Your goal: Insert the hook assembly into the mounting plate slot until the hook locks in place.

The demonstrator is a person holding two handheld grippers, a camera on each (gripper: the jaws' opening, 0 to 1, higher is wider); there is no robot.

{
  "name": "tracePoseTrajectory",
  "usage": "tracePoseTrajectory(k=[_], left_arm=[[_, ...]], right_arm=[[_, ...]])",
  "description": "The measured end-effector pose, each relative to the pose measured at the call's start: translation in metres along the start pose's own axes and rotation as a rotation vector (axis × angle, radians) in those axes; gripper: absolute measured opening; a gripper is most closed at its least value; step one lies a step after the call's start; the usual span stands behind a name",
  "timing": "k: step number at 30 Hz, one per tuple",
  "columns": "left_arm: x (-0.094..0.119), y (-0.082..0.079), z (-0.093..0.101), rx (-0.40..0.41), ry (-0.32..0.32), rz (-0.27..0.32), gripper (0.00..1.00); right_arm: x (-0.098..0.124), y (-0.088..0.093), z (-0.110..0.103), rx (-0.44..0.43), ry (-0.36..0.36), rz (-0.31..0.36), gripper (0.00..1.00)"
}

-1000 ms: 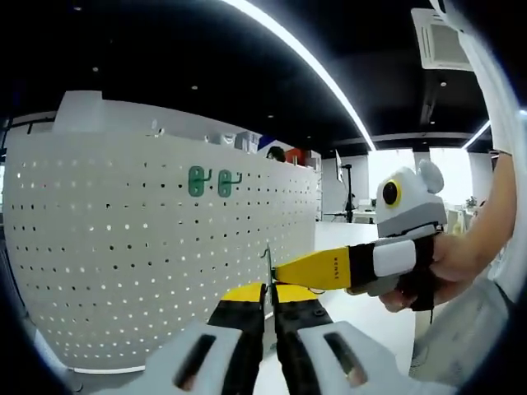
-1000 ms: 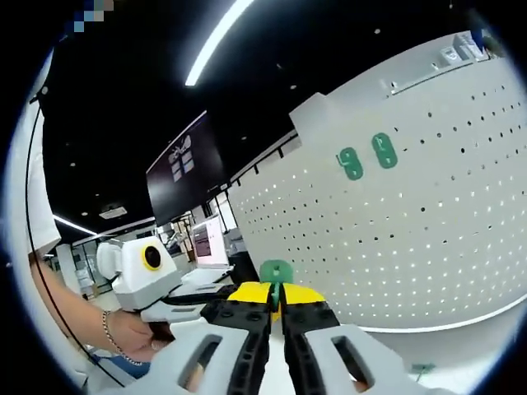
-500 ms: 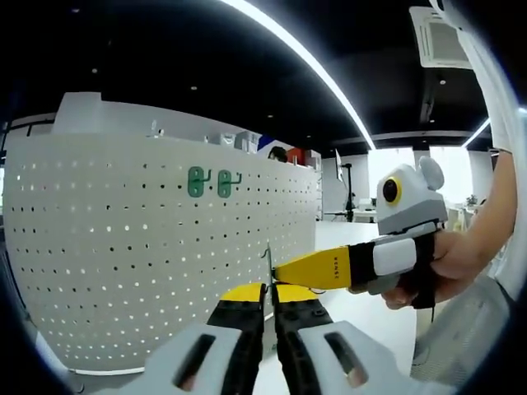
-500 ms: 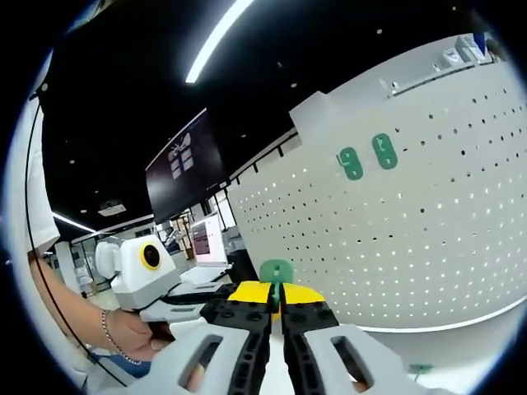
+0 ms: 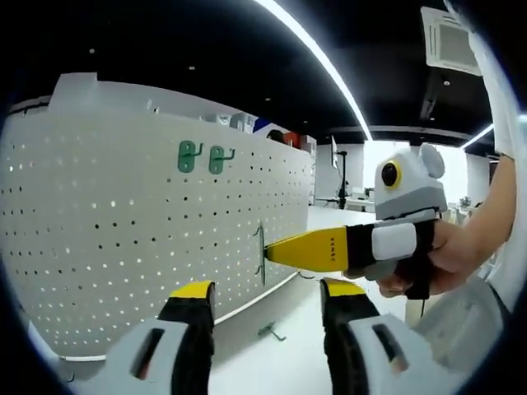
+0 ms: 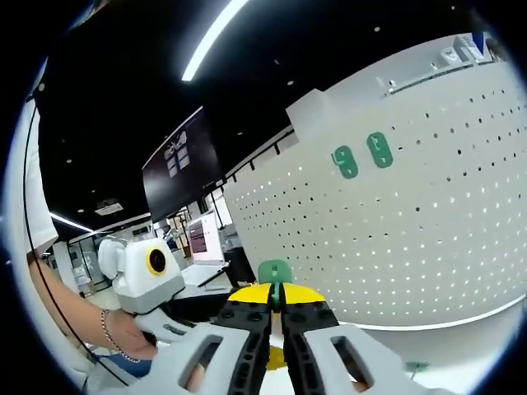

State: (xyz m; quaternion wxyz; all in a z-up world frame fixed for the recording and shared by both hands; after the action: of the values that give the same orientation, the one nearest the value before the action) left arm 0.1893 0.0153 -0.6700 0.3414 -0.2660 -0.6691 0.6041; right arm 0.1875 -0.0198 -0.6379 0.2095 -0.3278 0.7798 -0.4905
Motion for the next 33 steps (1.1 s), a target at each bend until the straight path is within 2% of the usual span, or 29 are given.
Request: tracePoseTrajectory(k=[2,4,10,17,21,22,27,29,31,33], left_arm=[[-0.001,0.002,0.004,0.009,0.018,-0.003,0.72],[-0.002,0.008,0.007,0.005,0.028,-0.035,0.80],[-0.003,0.010,0.007,-0.014,0.021,-0.043,0.96],[-0.001,0.013,0.005,-0.009,0.016,-0.053,0.95],[-0.001,0.014,0.006,-0.010,0.020,-0.058,0.94],[-0.001,0.014,0.006,-0.007,0.020,-0.059,0.94],[-0.001,0.017,0.008,-0.007,0.025,-0.066,0.93],[-0.002,0.016,0.009,-0.006,0.024,-0.064,0.92],[-0.002,0.017,0.009,-0.005,0.024,-0.065,0.92],[-0.002,0.017,0.009,-0.007,0.024,-0.065,0.92]], right_arm=[[0.000,0.000,0.000,0.000,0.001,-0.001,0.01],[0.000,0.001,0.000,-0.006,0.000,-0.003,0.01],[0.000,0.002,-0.001,-0.015,-0.007,-0.007,0.01],[-0.001,0.002,-0.003,-0.003,-0.002,-0.011,0.01],[0.003,-0.004,0.008,0.074,0.088,-0.007,0.01],[0.006,-0.006,0.013,0.122,0.130,-0.009,0.01],[0.013,-0.012,0.027,0.144,0.214,0.004,0.01],[0.020,-0.017,0.038,0.190,0.287,0.012,0.01],[0.024,-0.020,0.045,0.200,0.337,0.019,0.01],[0.025,-0.022,0.048,0.196,0.344,0.022,0.01]])
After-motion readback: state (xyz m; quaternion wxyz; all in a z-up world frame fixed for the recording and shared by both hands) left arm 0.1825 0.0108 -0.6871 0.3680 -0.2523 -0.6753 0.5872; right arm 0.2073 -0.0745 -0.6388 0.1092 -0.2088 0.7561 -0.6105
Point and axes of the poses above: the point that each gripper's makers call its tool centre point, and the gripper's own axes: x roughly backward along the fingers, z roughly to its right, y roughly out of its underside, the point moved 3 cm from there along x, roughly backward along the fingers, and after that the axes turned 6 degrees about -x, right-handed, at the moved point
